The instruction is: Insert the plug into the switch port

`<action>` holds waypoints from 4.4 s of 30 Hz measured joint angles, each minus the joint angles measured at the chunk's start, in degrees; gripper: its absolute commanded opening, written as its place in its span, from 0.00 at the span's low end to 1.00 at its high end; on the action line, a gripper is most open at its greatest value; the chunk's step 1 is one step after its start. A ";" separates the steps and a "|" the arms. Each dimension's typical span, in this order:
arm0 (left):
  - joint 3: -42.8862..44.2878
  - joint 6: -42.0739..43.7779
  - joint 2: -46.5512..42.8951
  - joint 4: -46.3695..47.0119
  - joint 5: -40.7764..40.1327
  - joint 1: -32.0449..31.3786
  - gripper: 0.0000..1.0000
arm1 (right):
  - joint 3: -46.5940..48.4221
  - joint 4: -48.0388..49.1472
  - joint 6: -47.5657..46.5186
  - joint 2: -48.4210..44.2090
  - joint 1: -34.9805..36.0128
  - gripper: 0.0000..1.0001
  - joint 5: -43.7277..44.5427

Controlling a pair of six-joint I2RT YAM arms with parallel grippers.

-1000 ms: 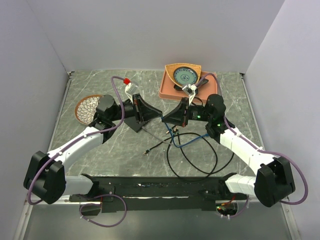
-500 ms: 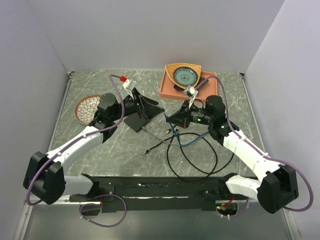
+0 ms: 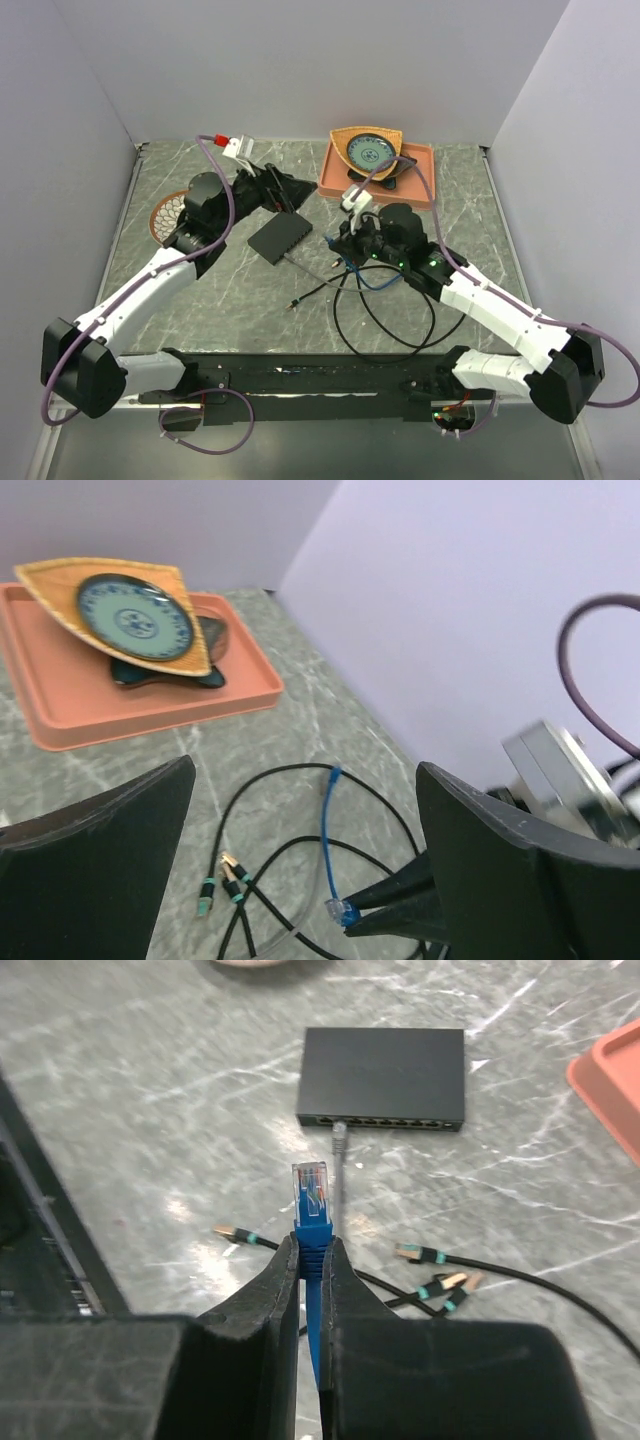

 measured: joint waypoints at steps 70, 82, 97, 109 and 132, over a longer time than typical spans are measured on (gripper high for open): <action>7.41 0.20 42.47 -8.76 11.26 18.97 0.70 | 19.82 3.13 10.45 50.16 0.48 0.00 0.96; 7.41 0.26 42.47 -8.79 12.26 18.97 0.69 | 20.94 3.93 11.37 51.32 0.37 0.00 0.70; 7.41 0.70 42.47 -8.70 12.61 19.06 0.68 | 22.95 3.17 11.52 52.65 0.37 0.00 0.72; 7.41 0.70 42.49 -8.63 13.00 19.21 0.67 | 22.95 3.21 11.74 52.65 0.37 0.00 1.09; 7.41 0.72 43.19 -7.28 13.84 19.39 0.68 | 23.52 3.19 11.98 52.65 0.37 0.00 2.03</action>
